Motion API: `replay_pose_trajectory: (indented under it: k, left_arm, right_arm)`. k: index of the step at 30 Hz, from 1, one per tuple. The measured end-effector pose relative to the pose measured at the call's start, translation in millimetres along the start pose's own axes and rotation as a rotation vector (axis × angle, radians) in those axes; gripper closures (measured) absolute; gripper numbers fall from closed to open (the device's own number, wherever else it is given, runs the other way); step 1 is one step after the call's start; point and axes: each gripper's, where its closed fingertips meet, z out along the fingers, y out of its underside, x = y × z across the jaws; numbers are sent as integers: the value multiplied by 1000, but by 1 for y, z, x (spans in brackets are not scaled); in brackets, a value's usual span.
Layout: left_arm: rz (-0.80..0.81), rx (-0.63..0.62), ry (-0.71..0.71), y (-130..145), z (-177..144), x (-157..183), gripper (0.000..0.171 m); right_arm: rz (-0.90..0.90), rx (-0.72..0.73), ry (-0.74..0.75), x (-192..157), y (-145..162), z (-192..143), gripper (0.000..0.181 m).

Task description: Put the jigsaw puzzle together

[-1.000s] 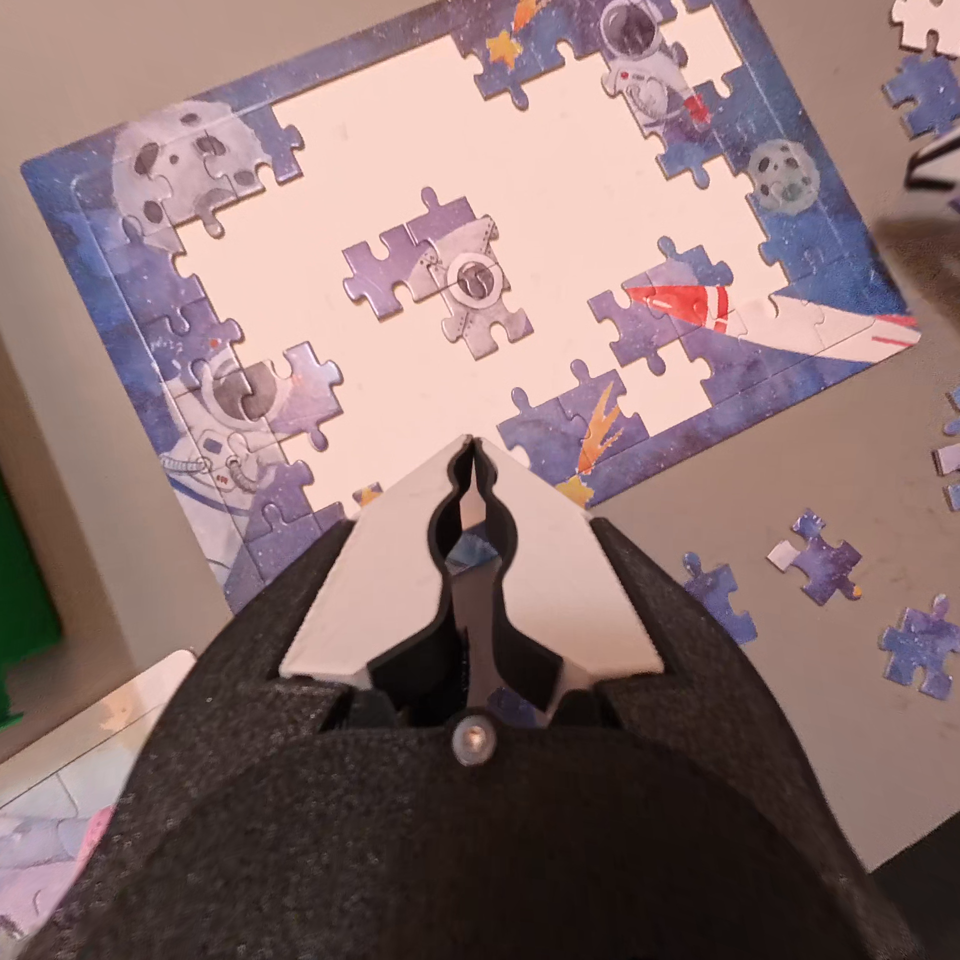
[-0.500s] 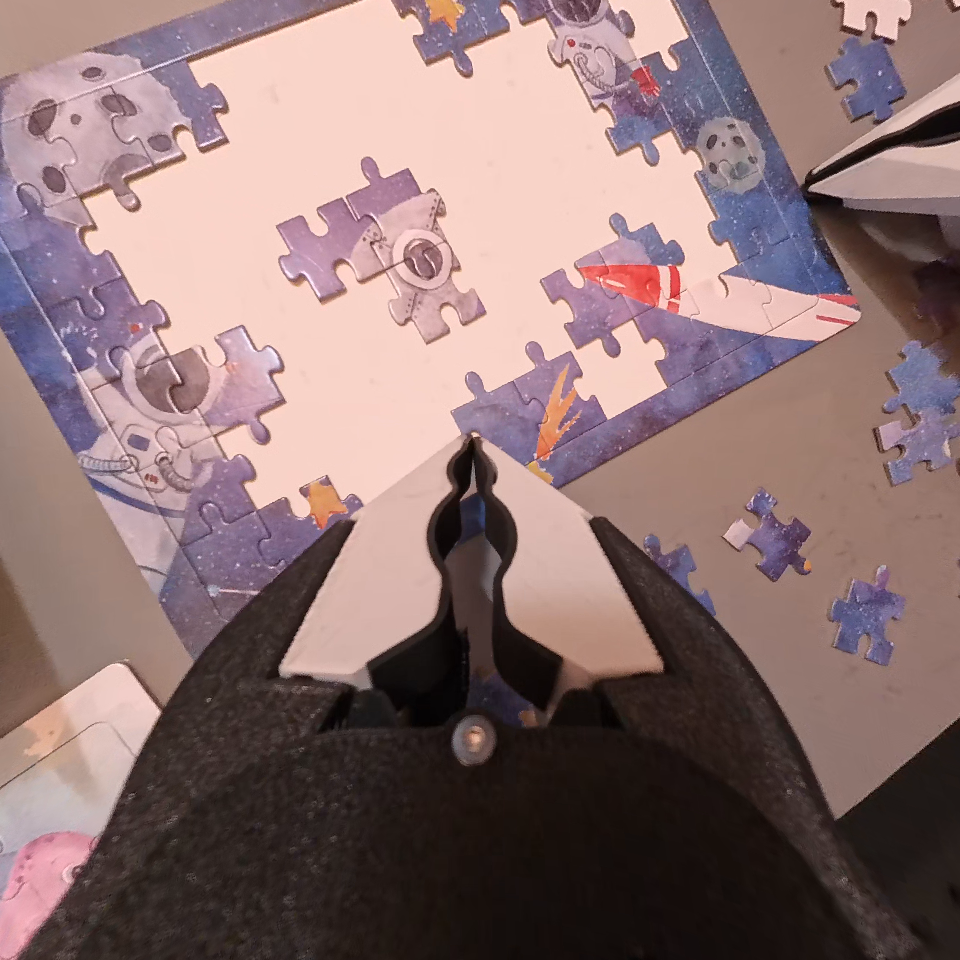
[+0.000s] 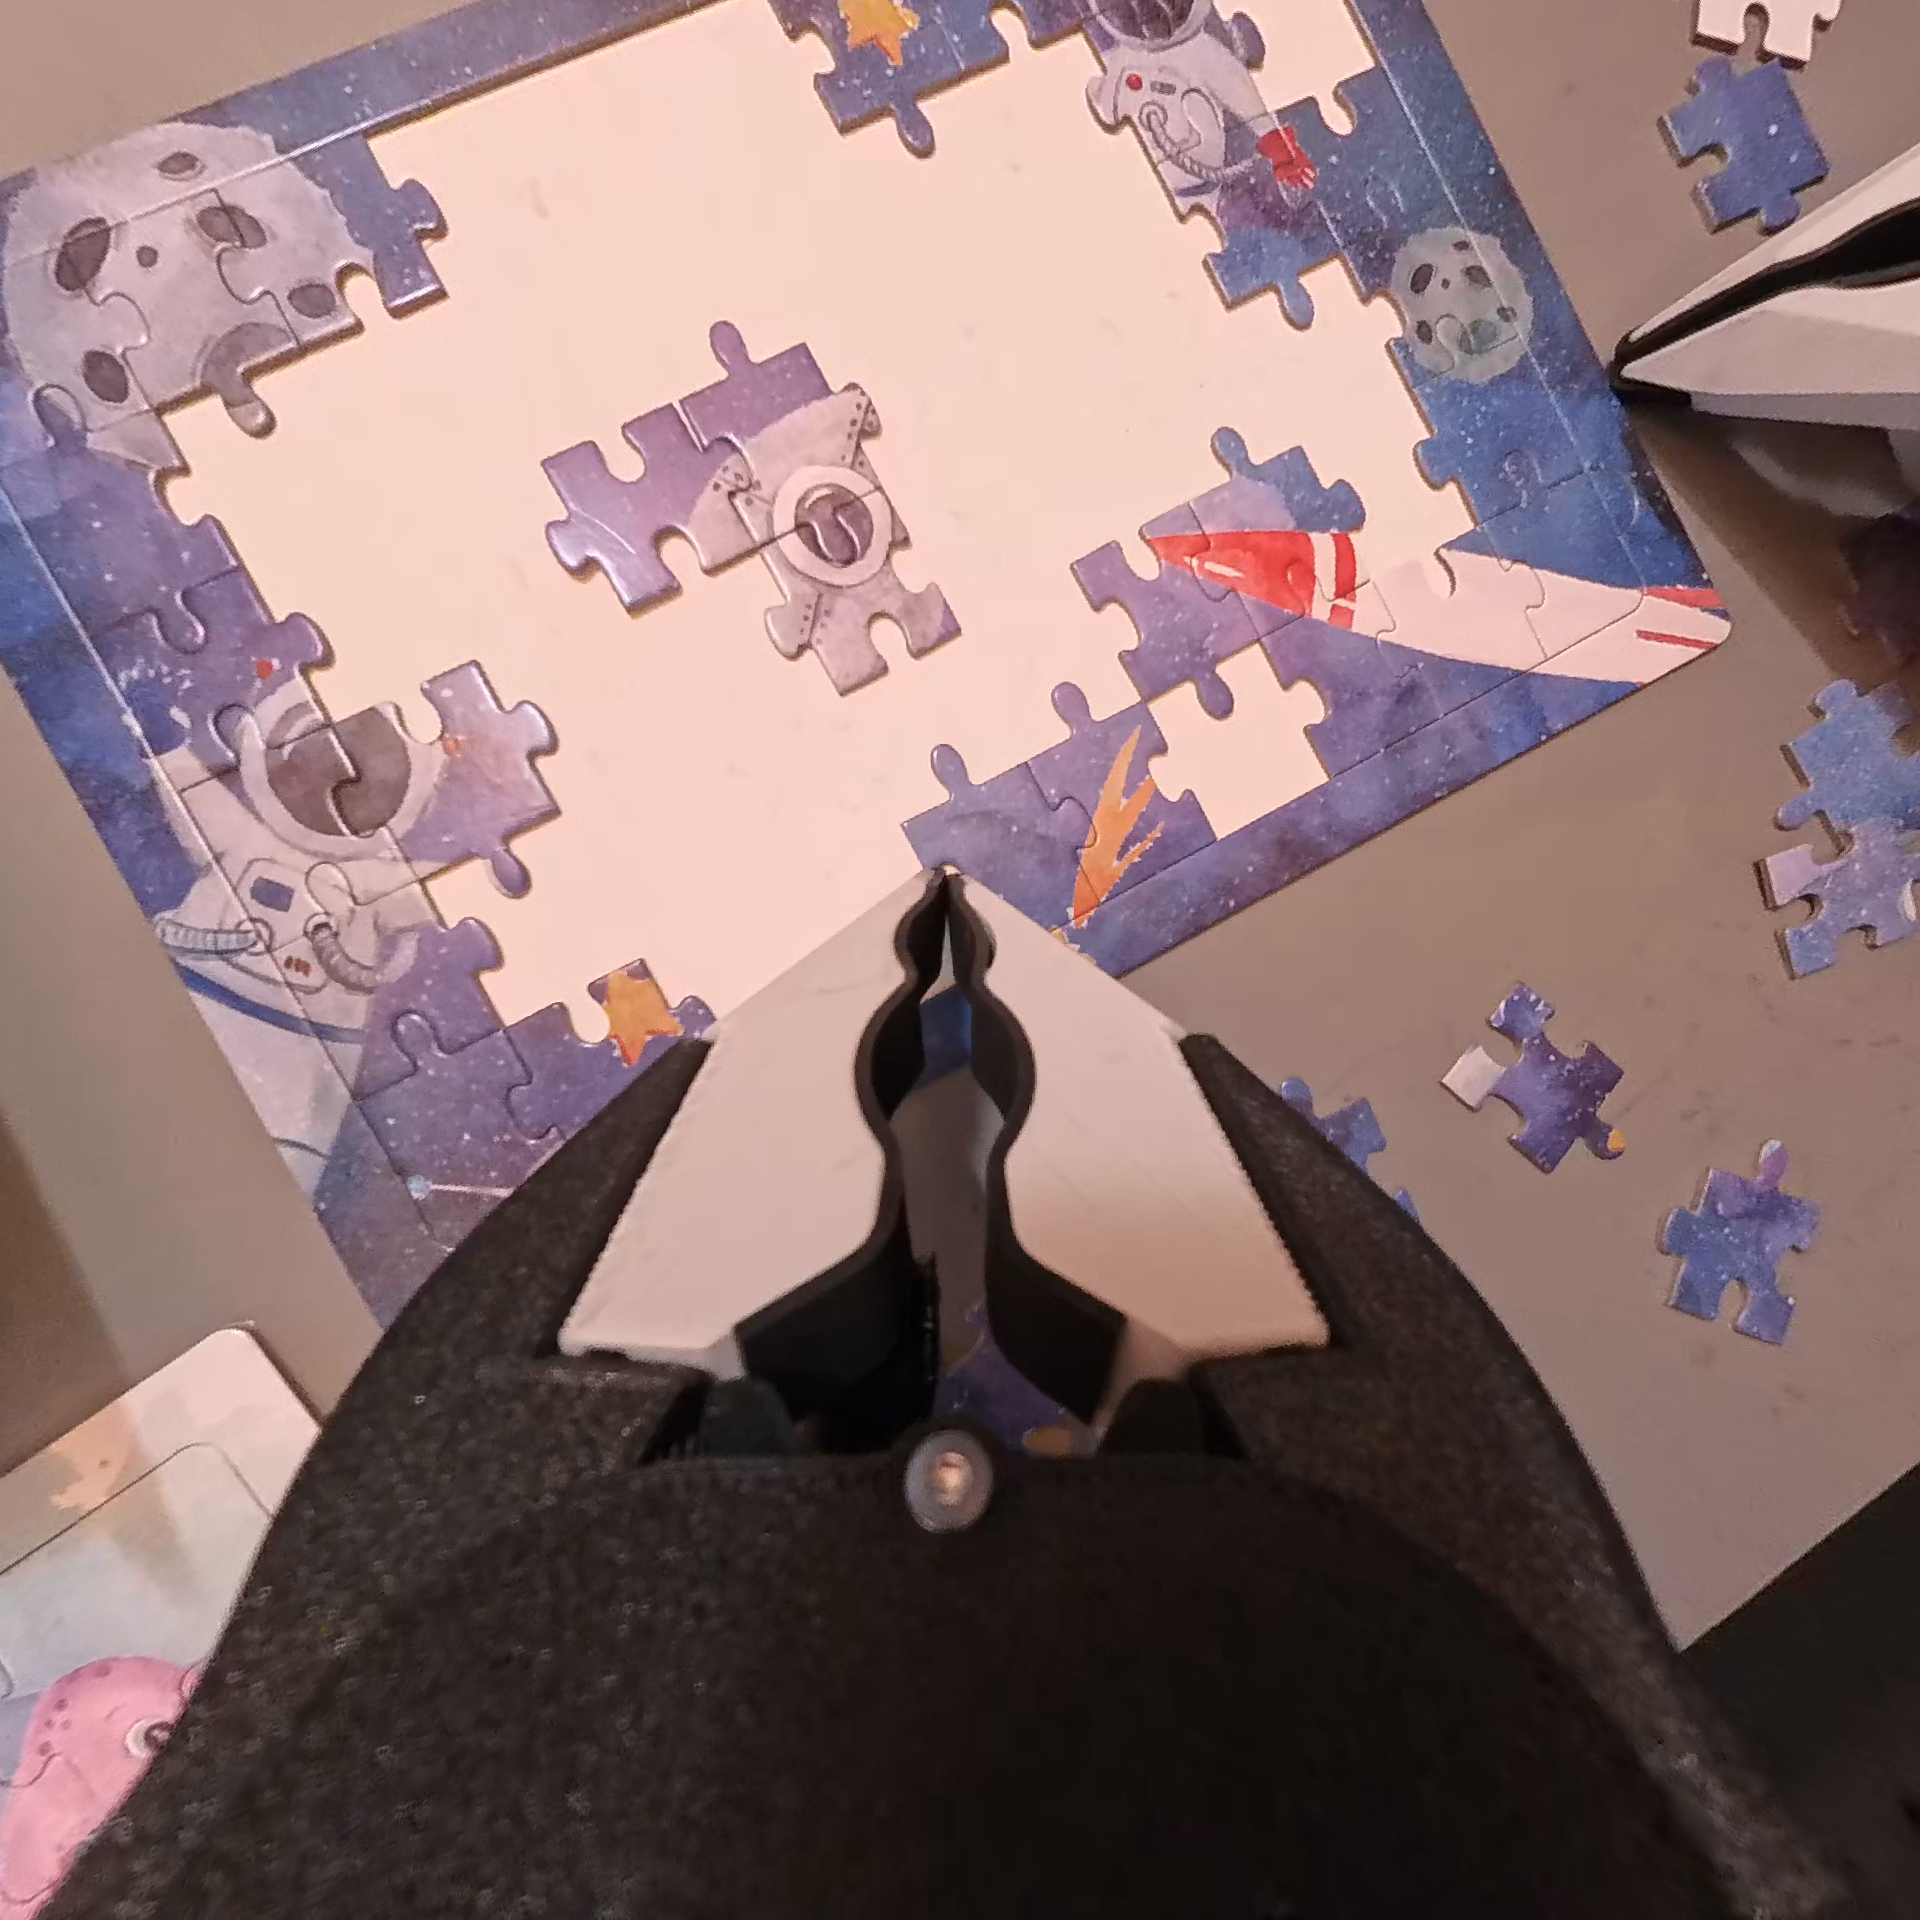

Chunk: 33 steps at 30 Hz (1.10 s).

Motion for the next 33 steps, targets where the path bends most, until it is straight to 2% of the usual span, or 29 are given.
replay_pose_trajectory:
  k: [14, 17, 25, 28, 30, 33]
  left_arm:
    - [-12, -2, 10, 0, 0, 0, 171]
    - [2, -4, -30, 0, -3, -6, 171]
    - [75, 92, -43, -23, -17, 7, 170]
    - [85, 113, -43, -24, -25, 13, 169]
    - [83, 129, -48, -23, -34, 14, 168]
    - [71, 136, -45, -13, -47, 17, 166]
  right_arm:
    - [4, 3, -4, 0, 0, 0, 181]
    - [5, 4, -6, 0, 0, 0, 181]
    - [22, 34, 20, 6, -6, -3, 181]
    - [70, 188, 31, 21, -32, -32, 181]
    - [74, 247, 81, 43, -36, -62, 178]
    - [50, 191, 173, 82, -5, -100, 160]
